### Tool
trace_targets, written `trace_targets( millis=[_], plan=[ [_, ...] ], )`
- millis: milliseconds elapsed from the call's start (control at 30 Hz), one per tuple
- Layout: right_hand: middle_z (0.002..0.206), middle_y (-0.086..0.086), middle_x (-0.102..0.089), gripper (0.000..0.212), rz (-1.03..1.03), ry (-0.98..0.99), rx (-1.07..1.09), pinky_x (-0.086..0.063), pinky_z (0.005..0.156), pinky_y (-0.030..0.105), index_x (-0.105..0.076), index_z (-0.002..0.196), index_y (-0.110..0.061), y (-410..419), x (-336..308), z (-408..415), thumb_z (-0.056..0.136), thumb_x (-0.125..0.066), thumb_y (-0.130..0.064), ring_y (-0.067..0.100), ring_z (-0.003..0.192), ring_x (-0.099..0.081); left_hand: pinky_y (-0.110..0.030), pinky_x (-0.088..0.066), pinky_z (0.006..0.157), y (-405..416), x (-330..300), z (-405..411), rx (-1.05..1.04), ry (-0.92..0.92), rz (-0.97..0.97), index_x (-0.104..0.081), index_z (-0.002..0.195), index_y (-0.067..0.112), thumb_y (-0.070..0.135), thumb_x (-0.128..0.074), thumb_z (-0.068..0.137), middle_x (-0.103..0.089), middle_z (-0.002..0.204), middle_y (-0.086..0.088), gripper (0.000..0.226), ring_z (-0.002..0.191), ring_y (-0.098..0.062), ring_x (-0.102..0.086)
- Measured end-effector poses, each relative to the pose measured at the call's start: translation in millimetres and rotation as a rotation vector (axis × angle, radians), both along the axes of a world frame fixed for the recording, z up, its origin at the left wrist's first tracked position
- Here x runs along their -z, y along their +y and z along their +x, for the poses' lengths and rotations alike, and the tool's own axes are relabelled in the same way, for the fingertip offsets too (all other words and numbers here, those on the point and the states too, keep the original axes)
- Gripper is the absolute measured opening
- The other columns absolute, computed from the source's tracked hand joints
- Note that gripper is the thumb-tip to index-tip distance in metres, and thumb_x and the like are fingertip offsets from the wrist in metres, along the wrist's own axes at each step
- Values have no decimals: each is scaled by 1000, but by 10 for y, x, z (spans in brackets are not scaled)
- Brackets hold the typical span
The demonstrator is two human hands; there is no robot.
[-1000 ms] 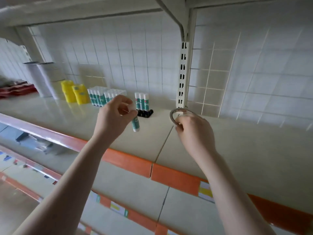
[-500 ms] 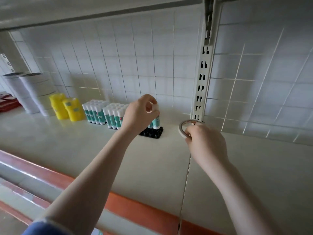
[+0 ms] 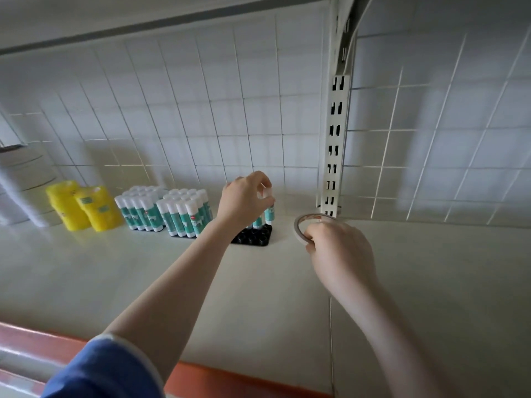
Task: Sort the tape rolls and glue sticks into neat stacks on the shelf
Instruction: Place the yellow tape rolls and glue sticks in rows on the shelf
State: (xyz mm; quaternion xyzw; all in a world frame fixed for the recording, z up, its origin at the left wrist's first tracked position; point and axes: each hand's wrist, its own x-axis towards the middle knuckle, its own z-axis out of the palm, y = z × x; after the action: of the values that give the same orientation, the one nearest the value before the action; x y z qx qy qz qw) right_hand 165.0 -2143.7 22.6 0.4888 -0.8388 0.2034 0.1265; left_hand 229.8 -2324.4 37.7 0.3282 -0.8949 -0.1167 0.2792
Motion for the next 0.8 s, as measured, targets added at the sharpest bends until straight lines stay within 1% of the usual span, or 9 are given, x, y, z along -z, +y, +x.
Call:
trace_targets(
  millis=[100, 200, 333, 467, 567, 633, 700, 800],
  plan=[
    [93, -2, -60, 17, 1, -1, -16, -25, 62, 25, -51, 79, -21, -55, 39, 35, 82, -55, -4, 22, 86, -52, -30, -41, 79, -46, 18, 0, 5, -13, 0, -59, 98, 19, 23, -65, 79, -58, 82, 11, 20, 87, -16, -57],
    [91, -1, -60, 14, 21, -6, 4, -25, 62, 26, -55, 83, -19, -59, 78, 11, 82, -54, -5, 21, 77, -42, -35, -46, 84, -59, 20, -8, 12, -10, 16, -59, 98, 19, 23, -64, 80, -61, 86, 9, 19, 89, -17, -59],
    [92, -2, -62, 15, 35, -15, 25, -28, 62, 28, -61, 88, -20, -50, 121, -47, 81, -56, -8, 22, 86, -55, -34, -45, 84, -80, -14, 9, 7, -23, 54, -59, 98, 19, 23, -64, 78, -63, 88, 7, 21, 89, -18, -59],
    [102, -2, -63, 18, 66, -22, 21, -31, 63, 28, -62, 92, -19, -74, 130, -53, 82, -55, -7, 21, 93, -56, -32, -45, 83, -77, -46, 46, 36, -40, 62, -59, 98, 19, 22, -64, 79, -60, 85, 9, 20, 88, -17, -58],
    [110, -1, -63, 18, 67, -34, 24, -36, 67, 29, -62, 91, -19, -89, 136, -45, 81, -54, -6, 21, 99, -57, -30, -45, 83, -89, -39, 64, 85, -58, 88, -62, 102, 25, 22, -64, 79, -61, 85, 9, 23, 89, -15, -58],
    [109, 0, -64, 18, 65, -39, 16, -37, 68, 29, -62, 90, -19, -95, 144, -46, 81, -55, -6, 21, 101, -58, -29, -46, 81, -117, -12, 69, 102, -70, 92, -66, 99, 29, 23, -63, 79, -65, 86, 8, 21, 88, -14, -58],
    [107, 0, -65, 17, 62, -45, 11, -37, 67, 29, -62, 89, -18, -98, 153, -48, 81, -55, -6, 20, 102, -58, -29, -46, 81, -142, 6, 70, 106, -74, 92, -68, 96, 30, 24, -63, 80, -66, 86, 6, 17, 87, -14, -58],
    [106, 0, -65, 17, 64, -41, 16, -35, 66, 29, -62, 90, -18, -100, 164, -56, 81, -55, -6, 21, 100, -58, -29, -45, 83, -168, -10, 57, 118, -127, 66, -68, 96, 29, 26, -64, 79, -67, 91, 6, 17, 91, -13, -58]
  ],
)
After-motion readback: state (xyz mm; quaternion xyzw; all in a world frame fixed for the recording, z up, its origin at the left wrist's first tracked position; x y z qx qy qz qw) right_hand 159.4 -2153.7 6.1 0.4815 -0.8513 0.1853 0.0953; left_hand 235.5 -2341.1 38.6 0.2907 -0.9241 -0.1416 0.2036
